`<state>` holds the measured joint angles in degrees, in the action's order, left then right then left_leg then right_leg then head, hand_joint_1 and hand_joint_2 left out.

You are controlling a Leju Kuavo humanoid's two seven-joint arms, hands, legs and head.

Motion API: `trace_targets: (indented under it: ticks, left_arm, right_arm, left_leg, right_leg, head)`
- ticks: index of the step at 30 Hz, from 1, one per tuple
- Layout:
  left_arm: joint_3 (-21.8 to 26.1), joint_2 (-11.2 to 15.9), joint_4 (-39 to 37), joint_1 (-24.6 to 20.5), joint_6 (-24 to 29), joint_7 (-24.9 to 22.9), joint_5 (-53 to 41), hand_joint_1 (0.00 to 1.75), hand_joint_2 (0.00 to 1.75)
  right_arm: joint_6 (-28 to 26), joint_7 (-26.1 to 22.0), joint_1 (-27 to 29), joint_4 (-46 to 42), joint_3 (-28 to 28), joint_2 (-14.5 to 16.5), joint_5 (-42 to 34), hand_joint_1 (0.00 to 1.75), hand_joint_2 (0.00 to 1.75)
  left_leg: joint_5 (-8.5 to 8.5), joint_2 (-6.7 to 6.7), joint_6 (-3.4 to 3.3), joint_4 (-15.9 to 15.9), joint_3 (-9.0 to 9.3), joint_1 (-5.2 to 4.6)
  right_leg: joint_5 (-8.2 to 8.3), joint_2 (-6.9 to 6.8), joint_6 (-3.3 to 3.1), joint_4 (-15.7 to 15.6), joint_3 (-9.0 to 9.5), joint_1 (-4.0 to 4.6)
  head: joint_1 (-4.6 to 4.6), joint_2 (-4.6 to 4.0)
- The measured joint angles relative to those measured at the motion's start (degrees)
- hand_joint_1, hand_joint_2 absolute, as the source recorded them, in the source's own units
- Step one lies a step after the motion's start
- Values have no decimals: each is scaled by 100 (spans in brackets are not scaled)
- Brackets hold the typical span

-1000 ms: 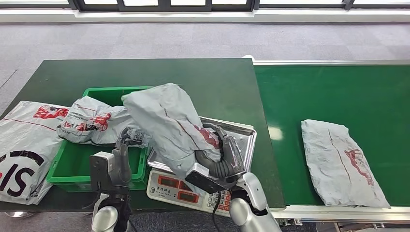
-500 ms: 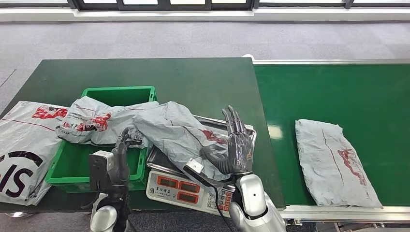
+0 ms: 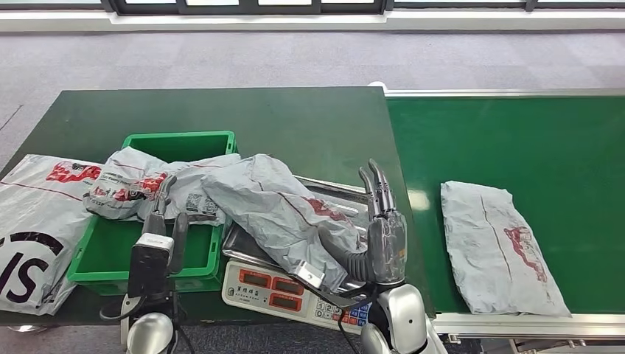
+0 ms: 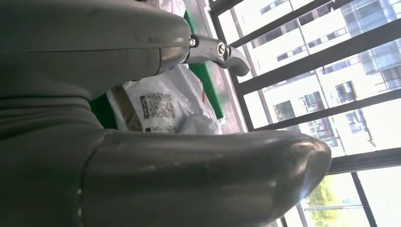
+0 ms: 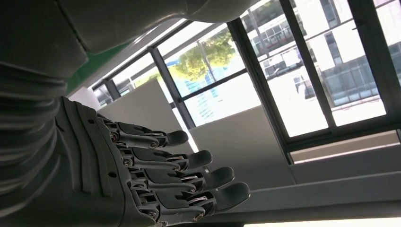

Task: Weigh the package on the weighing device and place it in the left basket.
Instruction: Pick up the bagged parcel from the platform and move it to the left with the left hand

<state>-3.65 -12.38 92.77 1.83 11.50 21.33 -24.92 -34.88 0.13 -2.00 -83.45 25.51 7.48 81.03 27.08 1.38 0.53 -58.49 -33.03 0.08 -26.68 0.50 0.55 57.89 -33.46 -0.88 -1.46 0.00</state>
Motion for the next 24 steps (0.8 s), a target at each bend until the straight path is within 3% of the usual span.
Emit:
trace_targets:
  ticks: [24]
  left_arm:
    - [0, 3, 239, 22, 0, -6, 0, 0, 0]
  right_arm:
    - [-1, -13, 108, -276, 0, -77, -9, 0, 175]
  left_leg:
    - [-1, 0, 1, 0, 0, 1]
  right_leg:
    - [0, 1, 0, 0, -1, 0]
  head:
    - [0, 0]
